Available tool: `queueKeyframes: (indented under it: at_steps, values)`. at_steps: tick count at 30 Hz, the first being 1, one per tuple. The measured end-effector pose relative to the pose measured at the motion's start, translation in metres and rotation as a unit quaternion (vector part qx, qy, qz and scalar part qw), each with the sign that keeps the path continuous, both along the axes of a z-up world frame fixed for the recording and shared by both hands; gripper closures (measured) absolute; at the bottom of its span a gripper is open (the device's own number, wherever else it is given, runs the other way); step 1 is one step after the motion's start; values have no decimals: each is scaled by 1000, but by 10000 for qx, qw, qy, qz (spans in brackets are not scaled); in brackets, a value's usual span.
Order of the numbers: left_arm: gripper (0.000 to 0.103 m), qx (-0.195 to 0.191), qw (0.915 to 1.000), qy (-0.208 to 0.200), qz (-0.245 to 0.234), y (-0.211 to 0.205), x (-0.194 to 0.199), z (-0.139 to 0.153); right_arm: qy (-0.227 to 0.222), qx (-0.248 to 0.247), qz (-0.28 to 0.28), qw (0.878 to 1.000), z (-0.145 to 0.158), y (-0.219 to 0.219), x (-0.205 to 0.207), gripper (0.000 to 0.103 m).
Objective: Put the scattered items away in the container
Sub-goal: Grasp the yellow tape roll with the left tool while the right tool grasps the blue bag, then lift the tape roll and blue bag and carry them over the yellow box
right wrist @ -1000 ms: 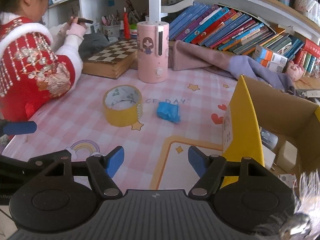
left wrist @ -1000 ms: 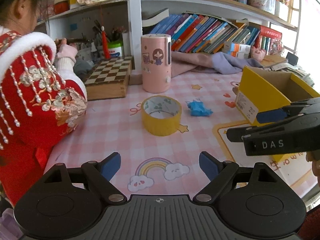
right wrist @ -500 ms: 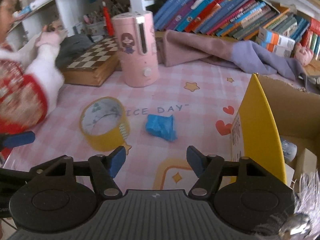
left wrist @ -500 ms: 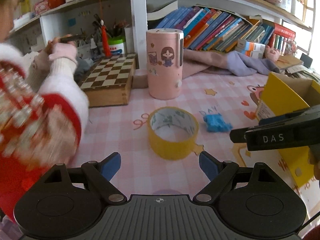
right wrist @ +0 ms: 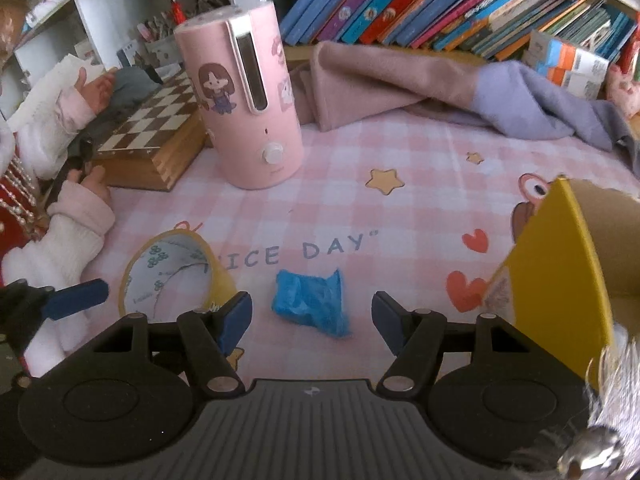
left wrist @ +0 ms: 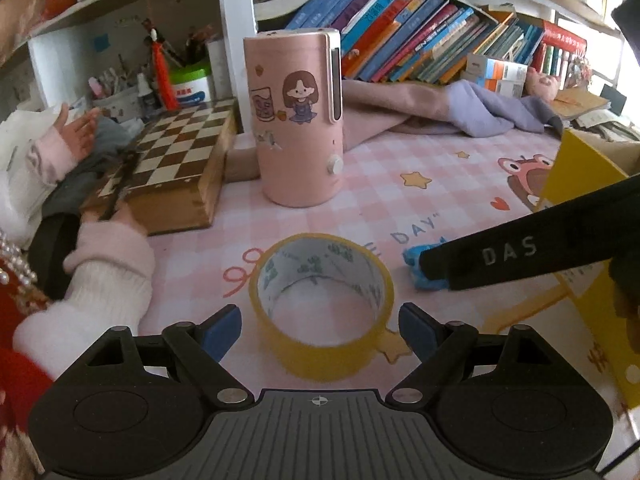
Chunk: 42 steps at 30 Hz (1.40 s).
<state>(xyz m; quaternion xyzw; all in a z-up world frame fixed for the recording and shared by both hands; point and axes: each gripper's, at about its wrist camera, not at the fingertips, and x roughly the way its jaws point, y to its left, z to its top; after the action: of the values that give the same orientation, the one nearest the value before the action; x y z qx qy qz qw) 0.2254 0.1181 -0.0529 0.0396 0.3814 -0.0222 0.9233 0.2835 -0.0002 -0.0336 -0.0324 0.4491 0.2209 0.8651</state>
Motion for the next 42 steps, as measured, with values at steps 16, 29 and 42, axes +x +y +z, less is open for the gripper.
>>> queueKeyframes:
  at_steps: [16,29,42]
  values:
    - [9,-110,9997,207,49,-2,30,-18,401,-281,-15,9988,-23,13,31,44]
    - [17,-240,9991,322,100,-3,26,-16,188,-440,86,9988,-20,13,26,62]
    - [17,-379,9990,229,57,-2,-9,0,100,-349,74,9993,-9,6,-5,63]
